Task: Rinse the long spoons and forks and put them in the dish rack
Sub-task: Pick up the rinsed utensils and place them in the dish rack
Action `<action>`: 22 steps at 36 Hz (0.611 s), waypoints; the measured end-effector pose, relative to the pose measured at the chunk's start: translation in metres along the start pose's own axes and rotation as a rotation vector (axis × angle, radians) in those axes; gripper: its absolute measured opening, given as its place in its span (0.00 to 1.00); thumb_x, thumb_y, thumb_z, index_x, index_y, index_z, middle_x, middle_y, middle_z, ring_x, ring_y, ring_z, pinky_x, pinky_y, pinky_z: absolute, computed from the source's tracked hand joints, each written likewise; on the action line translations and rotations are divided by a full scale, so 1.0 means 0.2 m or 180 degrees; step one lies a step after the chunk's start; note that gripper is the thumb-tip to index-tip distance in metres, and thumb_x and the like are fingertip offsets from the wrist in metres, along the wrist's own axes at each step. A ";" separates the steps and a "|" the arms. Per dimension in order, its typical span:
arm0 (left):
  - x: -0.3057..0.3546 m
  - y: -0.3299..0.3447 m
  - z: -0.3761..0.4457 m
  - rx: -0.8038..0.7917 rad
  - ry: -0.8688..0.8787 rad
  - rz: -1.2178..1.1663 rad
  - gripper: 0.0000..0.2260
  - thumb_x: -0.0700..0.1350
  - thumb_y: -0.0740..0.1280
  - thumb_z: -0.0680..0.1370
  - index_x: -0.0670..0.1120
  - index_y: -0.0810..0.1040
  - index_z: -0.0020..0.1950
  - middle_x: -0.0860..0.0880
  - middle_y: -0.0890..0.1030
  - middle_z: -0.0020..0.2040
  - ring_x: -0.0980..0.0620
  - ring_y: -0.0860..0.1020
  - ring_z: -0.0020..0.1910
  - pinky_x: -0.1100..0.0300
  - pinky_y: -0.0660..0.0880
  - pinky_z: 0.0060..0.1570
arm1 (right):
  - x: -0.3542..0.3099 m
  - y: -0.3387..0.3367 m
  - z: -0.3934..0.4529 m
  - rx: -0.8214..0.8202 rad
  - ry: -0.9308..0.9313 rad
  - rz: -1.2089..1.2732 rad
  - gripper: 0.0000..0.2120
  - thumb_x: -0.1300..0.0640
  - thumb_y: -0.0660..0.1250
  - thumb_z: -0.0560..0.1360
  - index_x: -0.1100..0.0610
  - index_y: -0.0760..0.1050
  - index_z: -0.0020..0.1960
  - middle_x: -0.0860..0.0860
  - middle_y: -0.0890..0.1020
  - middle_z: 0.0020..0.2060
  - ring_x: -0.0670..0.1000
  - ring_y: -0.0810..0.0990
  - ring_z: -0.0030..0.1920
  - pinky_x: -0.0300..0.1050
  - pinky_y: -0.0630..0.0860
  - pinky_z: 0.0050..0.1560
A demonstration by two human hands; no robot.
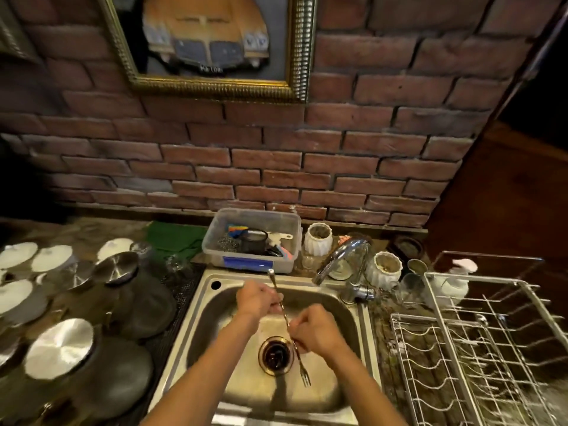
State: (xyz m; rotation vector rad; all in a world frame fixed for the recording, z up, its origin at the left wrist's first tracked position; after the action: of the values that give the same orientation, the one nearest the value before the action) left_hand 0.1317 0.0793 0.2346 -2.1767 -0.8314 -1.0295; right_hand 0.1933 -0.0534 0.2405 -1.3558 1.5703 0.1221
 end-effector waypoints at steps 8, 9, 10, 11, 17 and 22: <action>0.19 -0.04 -0.28 -0.0230 0.0371 0.0105 0.03 0.32 0.71 0.74 0.36 0.84 0.44 0.39 0.84 0.37 0.54 0.80 0.24 0.67 0.71 0.21 | -0.16 -0.19 -0.36 0.0119 -0.0172 0.0344 0.11 0.68 0.68 0.73 0.59 0.81 0.34 0.55 0.81 0.30 0.50 0.79 0.30 0.43 0.78 0.33; 0.21 -0.03 -0.31 -0.0261 0.0411 0.0095 0.03 0.33 0.72 0.74 0.38 0.84 0.42 0.40 0.84 0.36 0.54 0.80 0.24 0.68 0.71 0.21 | -0.17 -0.22 -0.40 0.0172 -0.0188 0.0380 0.10 0.68 0.69 0.73 0.59 0.81 0.35 0.56 0.81 0.31 0.49 0.79 0.30 0.42 0.79 0.33; 0.24 -0.02 -0.34 -0.0304 0.0448 0.0079 0.04 0.33 0.72 0.74 0.39 0.84 0.40 0.41 0.84 0.35 0.54 0.81 0.26 0.68 0.70 0.21 | -0.17 -0.25 -0.44 0.0222 -0.0204 0.0402 0.09 0.68 0.69 0.73 0.60 0.82 0.36 0.56 0.82 0.32 0.49 0.80 0.30 0.41 0.79 0.33; 0.26 0.00 -0.37 -0.0357 0.0494 0.0053 0.04 0.34 0.73 0.74 0.40 0.83 0.39 0.42 0.84 0.35 0.54 0.81 0.27 0.69 0.70 0.21 | -0.18 -0.28 -0.47 0.0254 -0.0207 0.0424 0.08 0.67 0.69 0.73 0.60 0.82 0.37 0.56 0.82 0.32 0.48 0.80 0.30 0.40 0.79 0.33; 0.36 0.19 -0.54 -0.0659 0.0788 0.0068 0.03 0.36 0.75 0.73 0.39 0.83 0.43 0.42 0.85 0.36 0.56 0.80 0.26 0.69 0.71 0.23 | -0.12 -0.47 -0.69 0.0498 -0.0168 0.0648 0.04 0.65 0.70 0.75 0.65 0.81 0.43 0.55 0.82 0.35 0.47 0.81 0.30 0.37 0.80 0.30; 0.39 0.46 -0.67 -0.0980 0.0871 0.0137 0.04 0.32 0.74 0.73 0.38 0.82 0.39 0.42 0.82 0.31 0.55 0.79 0.22 0.68 0.69 0.19 | 0.03 -0.64 -0.84 0.0804 -0.0022 0.0775 0.02 0.65 0.71 0.74 0.65 0.80 0.43 0.58 0.82 0.38 0.52 0.81 0.35 0.43 0.80 0.35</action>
State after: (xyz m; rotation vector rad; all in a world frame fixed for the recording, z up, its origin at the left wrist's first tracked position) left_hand 0.1790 -0.0536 0.3486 -2.2175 -0.5254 -1.4735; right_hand 0.1925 -0.2116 0.3815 -0.9662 1.6788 0.0738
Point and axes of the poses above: each hand's wrist, its own z-axis towards the middle knuckle, its own y-axis out of the palm, x = y × z, the point moved 1 cm from there along z, towards the middle knuckle
